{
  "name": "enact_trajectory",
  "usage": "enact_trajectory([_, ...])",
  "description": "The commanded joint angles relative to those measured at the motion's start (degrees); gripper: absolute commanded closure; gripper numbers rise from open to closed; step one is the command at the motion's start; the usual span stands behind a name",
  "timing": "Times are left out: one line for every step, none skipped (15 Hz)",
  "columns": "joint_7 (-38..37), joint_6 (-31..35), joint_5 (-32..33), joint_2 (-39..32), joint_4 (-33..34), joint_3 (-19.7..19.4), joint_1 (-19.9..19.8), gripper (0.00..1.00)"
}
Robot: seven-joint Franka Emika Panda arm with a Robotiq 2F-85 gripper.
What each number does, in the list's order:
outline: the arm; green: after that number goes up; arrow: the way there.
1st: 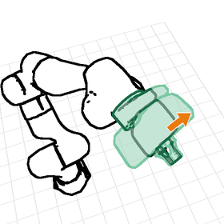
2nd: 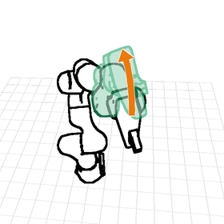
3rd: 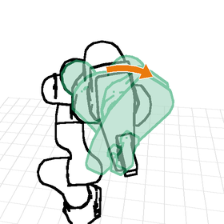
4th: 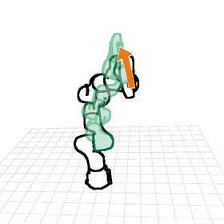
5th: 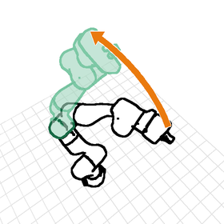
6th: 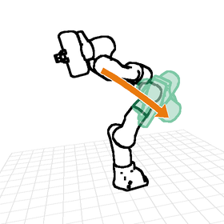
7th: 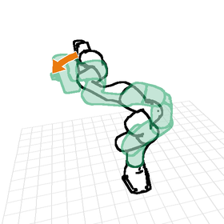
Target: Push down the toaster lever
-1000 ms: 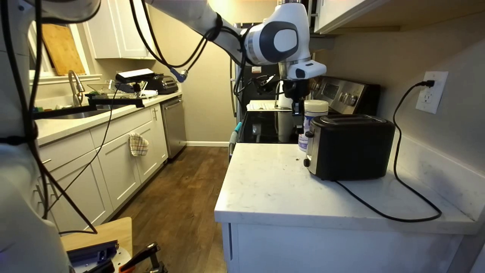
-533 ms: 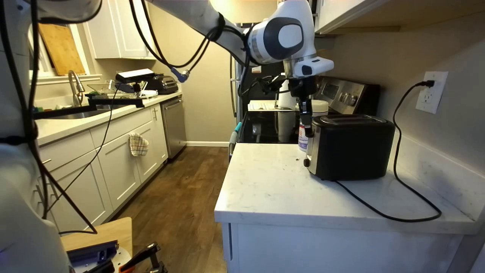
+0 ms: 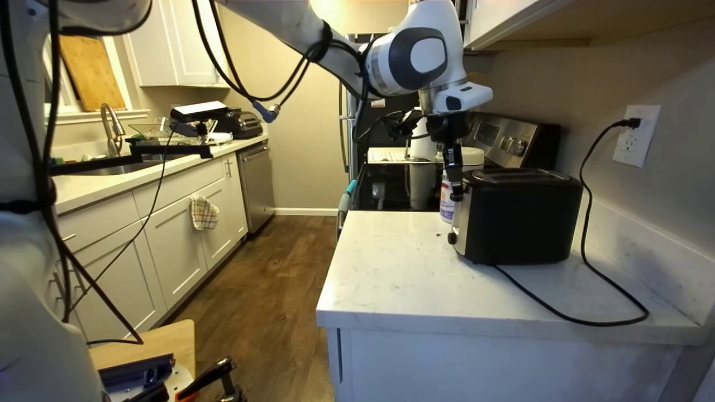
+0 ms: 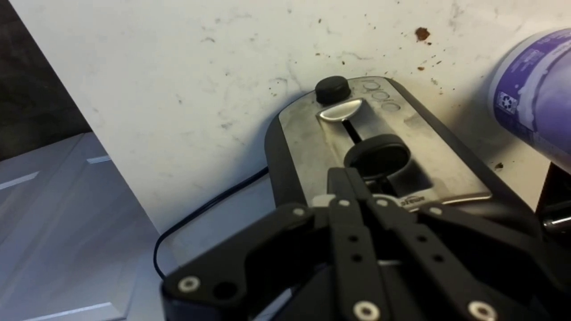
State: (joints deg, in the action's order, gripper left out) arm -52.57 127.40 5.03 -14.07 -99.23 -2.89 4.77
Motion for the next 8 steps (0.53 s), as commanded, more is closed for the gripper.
enact_trajectory([1.5, 2.54, -1.2, -0.91, 0.48, 0.69, -0.3, 1.0])
enact_trajectory([3.07, 2.56, -3.28, -0.96, 0.54, 1.4, -0.62, 1.0])
enact_trajectory([2.89, 3.08, -3.14, -1.09, 0.55, 1.48, -0.34, 1.0])
enact_trajectory([2.89, 3.47, -3.09, -1.28, 0.68, 1.62, -0.16, 1.0])
enact_trajectory([2.76, 3.81, -2.94, -1.48, 0.77, 1.75, -0.06, 1.0])
enact_trajectory([2.61, 4.07, -2.78, -1.72, 0.93, 1.84, 0.01, 1.0])
enact_trajectory([2.36, 4.12, -2.66, -1.94, 1.12, 1.86, 0.04, 1.0])
enact_trajectory([2.16, 4.18, -2.51, -2.08, 1.2, 1.84, 0.07, 1.0])
